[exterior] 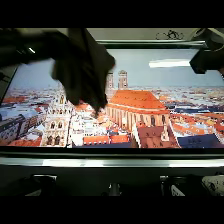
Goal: Fold the shirts.
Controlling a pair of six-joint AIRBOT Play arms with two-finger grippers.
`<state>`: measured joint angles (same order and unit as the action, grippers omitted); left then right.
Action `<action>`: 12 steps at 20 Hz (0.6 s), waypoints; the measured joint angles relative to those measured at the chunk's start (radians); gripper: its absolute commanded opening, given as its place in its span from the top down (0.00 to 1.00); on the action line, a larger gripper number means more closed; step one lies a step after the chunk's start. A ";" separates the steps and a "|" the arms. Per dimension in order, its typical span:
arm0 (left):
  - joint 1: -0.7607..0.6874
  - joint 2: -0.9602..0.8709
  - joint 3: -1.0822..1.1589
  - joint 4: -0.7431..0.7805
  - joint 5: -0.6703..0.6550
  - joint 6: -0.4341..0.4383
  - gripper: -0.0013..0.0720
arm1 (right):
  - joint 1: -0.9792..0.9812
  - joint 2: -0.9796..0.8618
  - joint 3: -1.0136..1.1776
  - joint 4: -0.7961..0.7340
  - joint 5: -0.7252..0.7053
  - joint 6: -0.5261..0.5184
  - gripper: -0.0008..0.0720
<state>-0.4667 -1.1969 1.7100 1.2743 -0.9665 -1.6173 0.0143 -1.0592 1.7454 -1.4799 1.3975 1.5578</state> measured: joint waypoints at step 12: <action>-0.154 -0.267 -0.324 -0.076 -0.053 -0.128 0.00 | 0.000 -0.086 -0.227 0.061 0.254 0.014 0.06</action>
<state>-0.6209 -1.4635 1.3857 1.1980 -1.0191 -1.7454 0.0147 -1.1454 1.5185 -1.4189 1.6512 1.5719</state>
